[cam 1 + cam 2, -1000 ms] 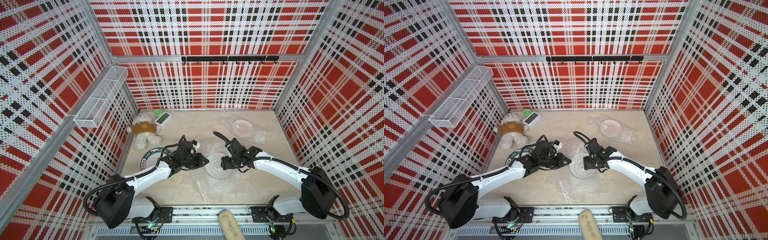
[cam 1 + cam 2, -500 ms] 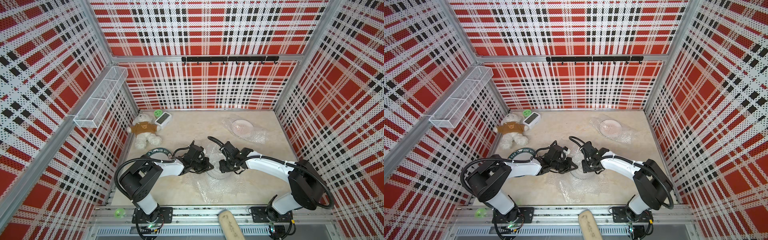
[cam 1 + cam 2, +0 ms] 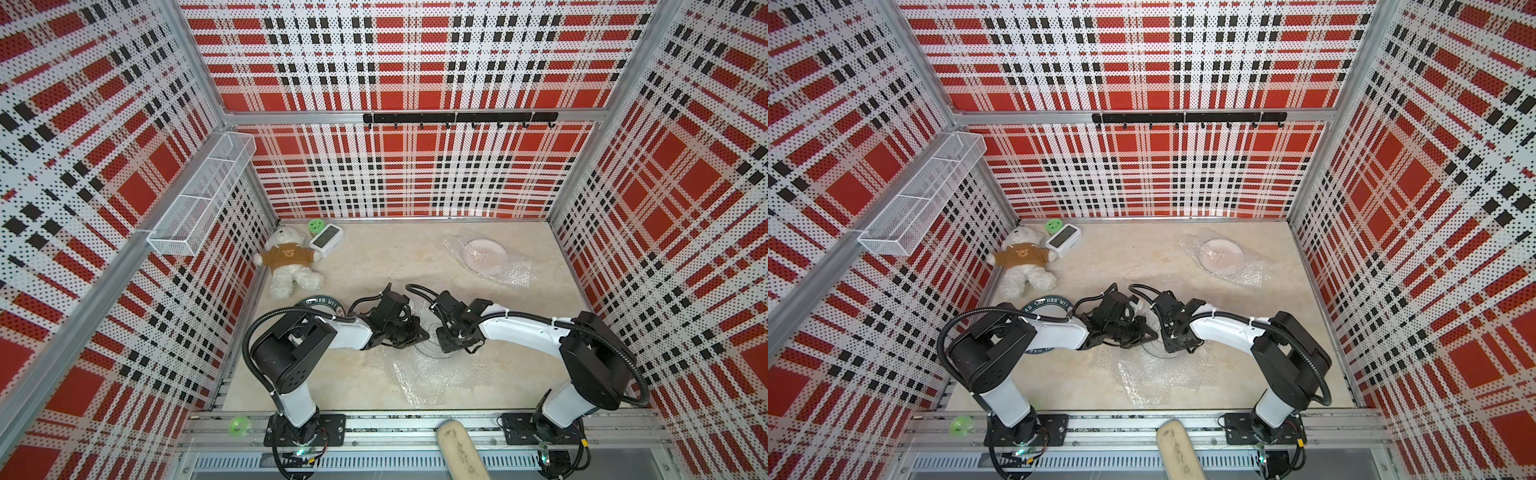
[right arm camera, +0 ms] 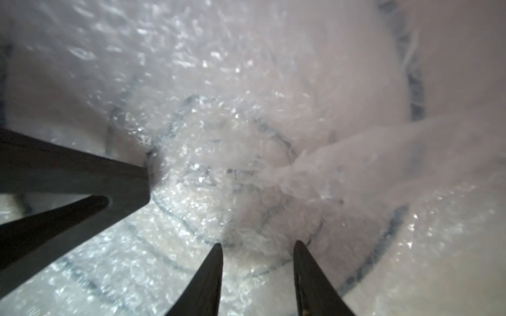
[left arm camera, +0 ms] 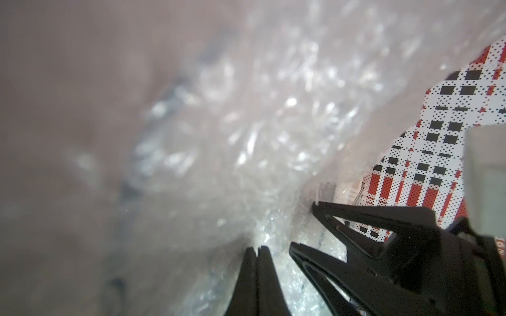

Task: Unpack dinner plates from bubble wrap
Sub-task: Unwrap the bubble wrap.

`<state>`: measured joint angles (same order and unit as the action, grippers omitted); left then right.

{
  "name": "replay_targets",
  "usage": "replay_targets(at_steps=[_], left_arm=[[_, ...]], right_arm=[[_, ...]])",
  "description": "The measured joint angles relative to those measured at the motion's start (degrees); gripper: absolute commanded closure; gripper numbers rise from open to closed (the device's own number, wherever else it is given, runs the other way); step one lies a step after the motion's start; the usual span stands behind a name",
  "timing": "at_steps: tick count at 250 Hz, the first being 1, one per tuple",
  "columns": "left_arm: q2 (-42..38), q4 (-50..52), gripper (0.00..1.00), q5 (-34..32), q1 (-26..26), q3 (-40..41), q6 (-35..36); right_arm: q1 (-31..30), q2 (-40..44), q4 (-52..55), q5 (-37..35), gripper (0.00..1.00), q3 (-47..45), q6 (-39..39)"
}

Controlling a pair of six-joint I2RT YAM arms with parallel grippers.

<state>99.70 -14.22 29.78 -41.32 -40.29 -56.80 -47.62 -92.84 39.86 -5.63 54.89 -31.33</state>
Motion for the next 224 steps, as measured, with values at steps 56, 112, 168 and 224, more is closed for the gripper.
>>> replay_targets(at_steps=[56, 112, 168, 224], left_arm=[[0.15, -0.37, 1.00, 0.07, 0.09, 0.00, 0.00], [0.81, -0.81, 1.00, 0.50, 0.22, 0.02, 0.00], [0.96, -1.09, 1.00, 0.96, 0.48, 0.17, 0.02], [1.44, -2.16, 1.00, 1.29, 0.92, 0.52, 0.07]], right_arm=[[0.00, 0.00, -0.50, -1.16, 0.70, -0.07, -0.33], [0.00, -0.72, -2.27, -1.77, 0.85, -0.57, -1.27], [0.00, -0.87, -3.37, -2.84, 1.00, -0.81, -2.01], [0.09, 3.41, -3.48, -3.41, 1.00, -0.79, -2.14]])
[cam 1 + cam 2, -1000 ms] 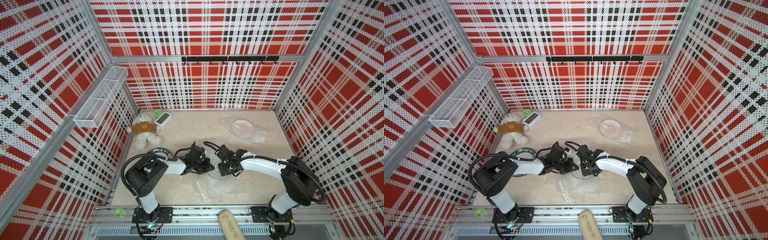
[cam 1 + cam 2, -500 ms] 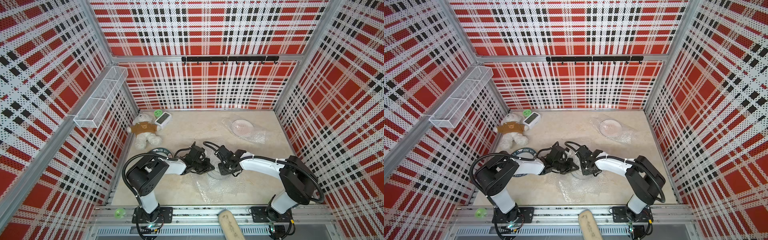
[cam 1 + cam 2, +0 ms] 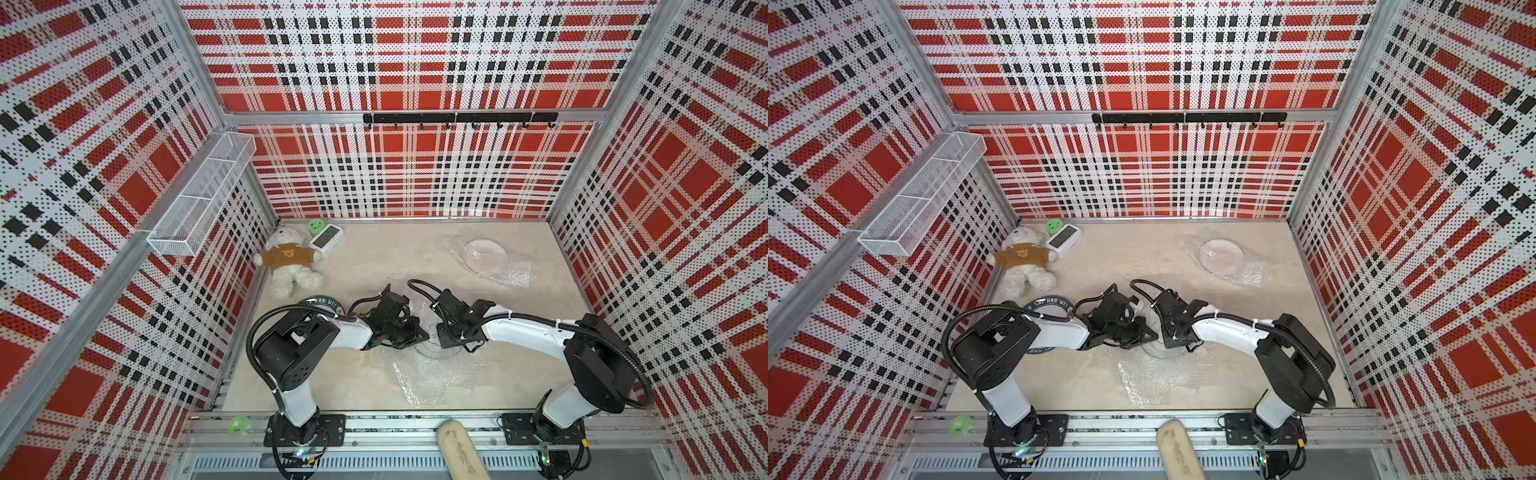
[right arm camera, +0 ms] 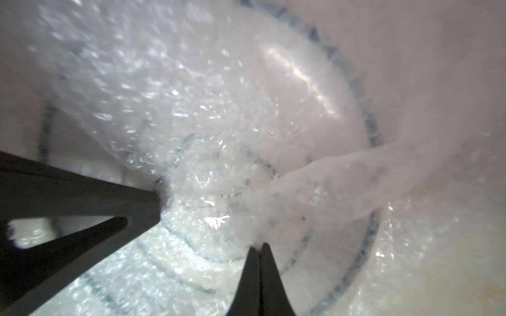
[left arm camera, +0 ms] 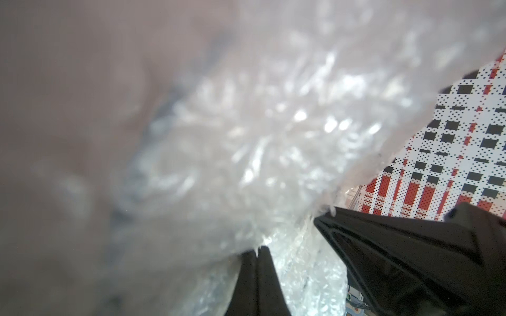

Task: Unpack dinner plates from bubble wrap
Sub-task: Unwrap the bubble wrap.

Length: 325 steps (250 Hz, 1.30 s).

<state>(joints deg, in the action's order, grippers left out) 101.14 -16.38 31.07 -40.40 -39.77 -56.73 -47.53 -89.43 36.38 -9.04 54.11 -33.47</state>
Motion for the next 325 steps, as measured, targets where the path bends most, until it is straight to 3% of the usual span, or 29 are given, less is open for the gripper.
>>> replay_targets(at_steps=[62, 132, 197, 264, 281, 325], left_arm=[[0.28, -1.07, 1.00, 0.11, 0.68, 0.42, 0.15], [0.55, -1.38, 1.00, 0.28, 1.07, 0.57, 0.22], [0.94, -1.62, 1.00, 0.98, 1.40, 0.55, 0.22], [1.29, -1.42, 1.00, 2.10, 1.86, 0.17, 0.35], [1.38, -1.42, 1.00, 2.25, 1.90, 0.17, 0.37], [1.51, -1.46, 1.00, 2.82, 2.16, 0.13, 0.39]], right_arm=[[1.49, 4.87, 0.09, -0.15, 1.00, -0.44, 0.00], [7.23, 11.52, -1.03, -0.48, 1.00, -5.33, -0.42], [8.72, 13.38, -1.64, -1.07, 1.00, -7.45, -0.90], [13.94, 16.83, -3.80, -0.90, 1.00, -13.16, -2.43], [14.49, 17.00, -4.20, -0.76, 0.90, -13.84, -2.93], [17.68, 17.86, -5.18, 0.02, 0.82, -15.08, -3.58]])
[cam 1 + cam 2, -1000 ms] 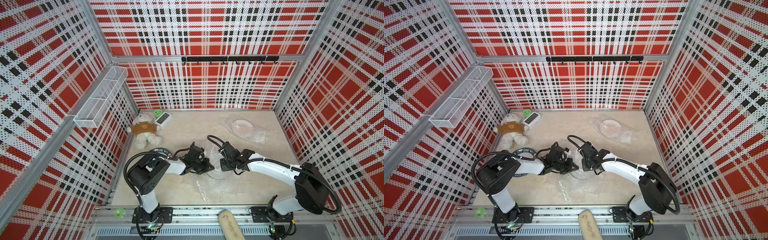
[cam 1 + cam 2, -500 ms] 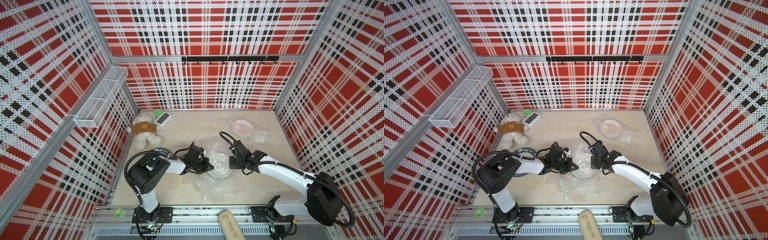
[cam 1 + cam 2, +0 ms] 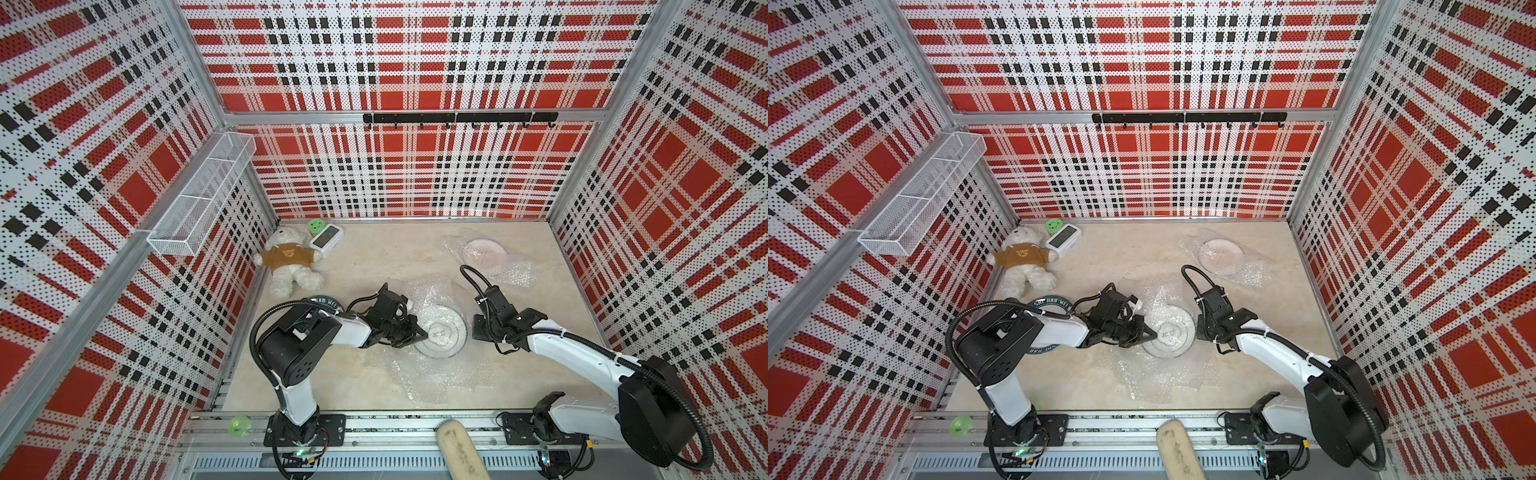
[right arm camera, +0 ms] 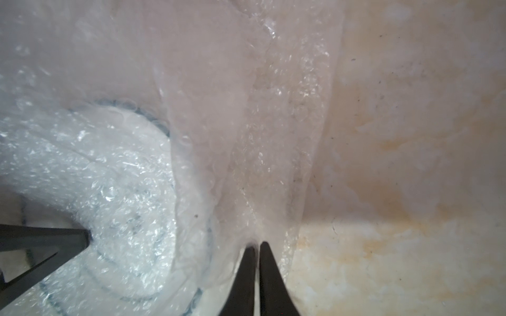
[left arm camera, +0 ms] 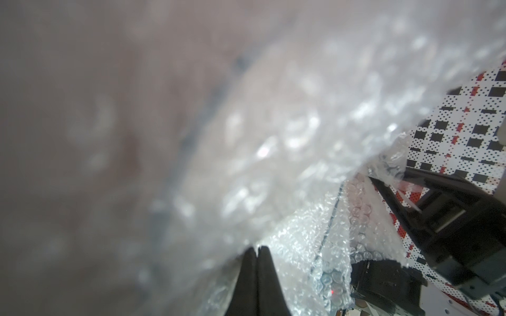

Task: Unpack dinner plates from bubble wrap
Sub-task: Unwrap the bubble wrap.

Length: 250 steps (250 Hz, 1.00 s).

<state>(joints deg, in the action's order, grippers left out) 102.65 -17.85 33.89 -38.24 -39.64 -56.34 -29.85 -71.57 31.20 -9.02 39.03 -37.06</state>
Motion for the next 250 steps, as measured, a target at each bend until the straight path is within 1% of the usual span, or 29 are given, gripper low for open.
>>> replay_targets(at_steps=[13, 47, 69, 104, 130, 154, 171, 203, 225, 250], left_arm=[[0.00, 0.02, 1.00, 0.11, 0.04, 0.00, 0.00], [0.00, 0.13, 1.00, 0.39, 0.35, 0.00, 0.02], [0.00, 0.17, 1.00, 0.44, 0.39, 0.00, 0.04], [0.00, 0.24, 1.00, 0.57, 0.48, 0.00, 0.13], [0.00, 0.28, 1.00, 0.68, 0.57, 0.00, 0.22], [0.00, 0.28, 1.00, 0.70, 0.59, 0.00, 0.22], [0.00, 0.28, 1.00, 0.70, 0.59, 0.00, 0.22], [0.00, 0.28, 1.00, 0.66, 0.59, 0.00, 0.20], [0.00, 0.28, 1.00, 0.66, 0.59, 0.00, 0.17], [-0.02, 0.33, 1.00, 0.61, 0.59, 0.00, 0.15]], right_arm=[[1.40, 0.63, -0.13, 0.33, 0.77, -0.35, 0.07], [5.09, 3.48, 0.00, 1.40, 0.69, -0.94, 0.15], [6.95, 6.08, 0.59, 1.46, 0.61, -0.92, 0.37], [9.62, 11.89, 4.02, 0.74, 0.60, -0.07, 1.57], [9.70, 15.87, 6.88, -0.07, 0.55, 2.71, 3.85], [7.02, 17.33, 7.56, 0.22, 0.51, 7.21, 6.78], [4.02, 15.89, 6.62, 1.90, 0.49, 10.08, 8.33], [-0.52, 8.22, 2.14, 7.43, 0.43, 12.66, 10.40], [-1.27, 1.29, -2.01, 11.47, 0.41, 10.73, 10.47], [-1.27, -3.04, -5.38, 14.69, 0.39, 6.62, 9.77]])
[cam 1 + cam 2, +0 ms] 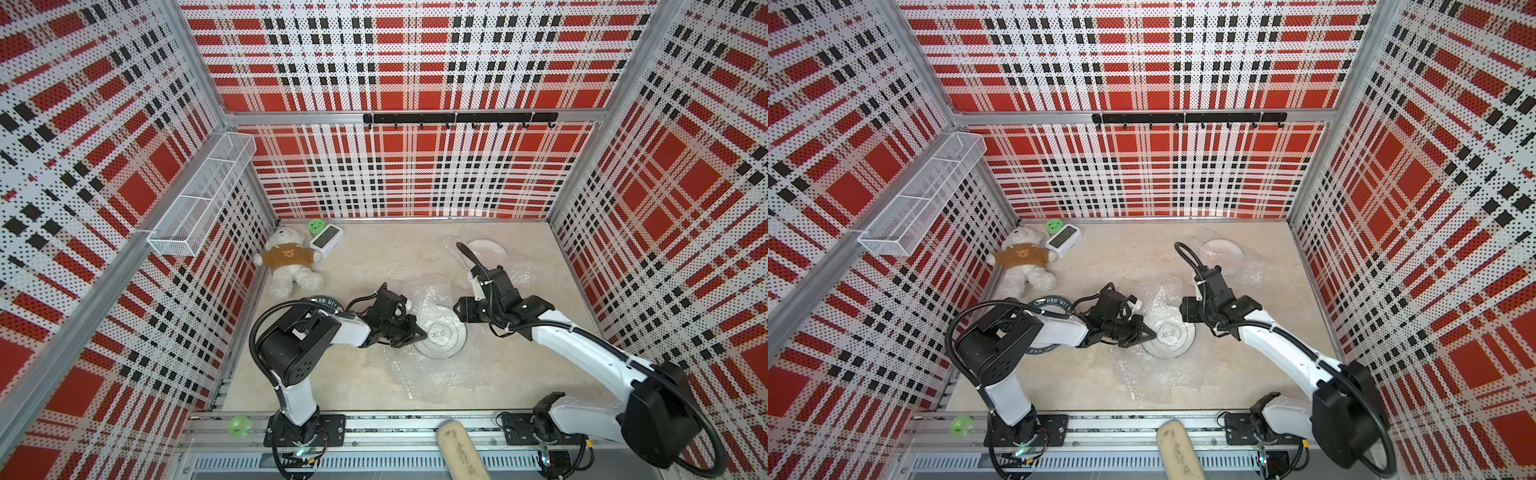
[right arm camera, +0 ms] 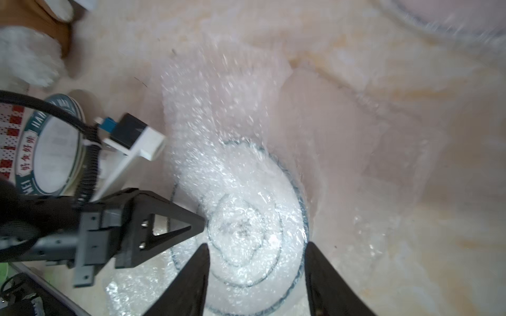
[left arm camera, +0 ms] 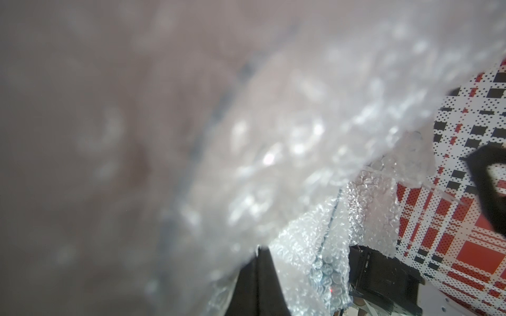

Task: Unpack dinner plates from bubble wrap
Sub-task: Unwrap the bubble wrap.

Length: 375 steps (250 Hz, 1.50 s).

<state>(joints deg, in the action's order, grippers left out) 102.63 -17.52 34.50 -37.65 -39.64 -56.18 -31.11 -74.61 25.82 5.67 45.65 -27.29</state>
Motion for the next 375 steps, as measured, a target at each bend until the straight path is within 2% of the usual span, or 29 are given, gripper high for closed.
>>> replay_targets(at_steps=[20, 37, 59, 88, 111, 148, 212, 247, 264, 283, 316, 375], left_arm=[[0.00, 0.00, 1.00, 0.00, 0.00, 0.00, 0.00], [0.00, 0.00, 1.00, 0.00, 0.00, 0.00, 0.00], [0.00, 0.00, 1.00, 0.00, -0.02, 0.00, 0.00], [0.00, 0.00, 1.00, 0.00, -0.02, 0.00, 0.00], [0.00, 0.02, 1.00, -0.02, -0.04, 0.00, 0.00], [-0.02, 0.02, 1.00, -0.04, -0.04, 0.00, -0.02], [-0.24, 0.42, 1.00, -0.31, -0.04, 0.00, -0.02], [-0.26, 0.44, 1.00, -0.39, -0.04, 0.00, -0.02], [-0.26, 0.46, 1.00, -0.39, -0.04, 0.00, -0.02], [-0.26, 0.46, 1.00, -0.42, -0.04, 0.00, -0.02], [-0.26, 0.48, 1.00, -0.44, -0.04, 0.00, -0.02], [-0.42, 0.76, 1.00, -0.46, -0.04, 0.00, -0.02]], right_arm=[[0.00, -2.08, -0.76, 0.79, 0.36, -1.44, -0.52], [0.17, -3.17, -1.42, 0.72, 0.28, -1.75, -0.59], [1.01, -3.58, -1.75, -0.22, 0.26, -1.88, -0.92], [4.96, -3.28, -2.69, -0.61, 0.21, -3.65, -1.70], [8.68, -1.11, -2.75, -0.50, 0.12, -6.91, -2.47], [9.55, 3.69, -0.92, -0.57, 0.09, -7.69, -2.67], [8.96, 13.99, 4.09, -2.05, 0.10, -3.08, -1.55], [6.60, 16.22, 4.52, -1.49, 0.17, -0.28, -0.26], [5.53, 15.06, 3.28, 0.13, 0.25, -0.15, 0.09], [4.90, 11.21, 1.79, 2.12, 0.32, -0.35, 0.68], [4.68, 3.96, -2.08, 4.68, 0.36, -3.26, 0.83], [5.03, -2.21, -5.84, 5.88, 0.47, -6.40, 0.98]])
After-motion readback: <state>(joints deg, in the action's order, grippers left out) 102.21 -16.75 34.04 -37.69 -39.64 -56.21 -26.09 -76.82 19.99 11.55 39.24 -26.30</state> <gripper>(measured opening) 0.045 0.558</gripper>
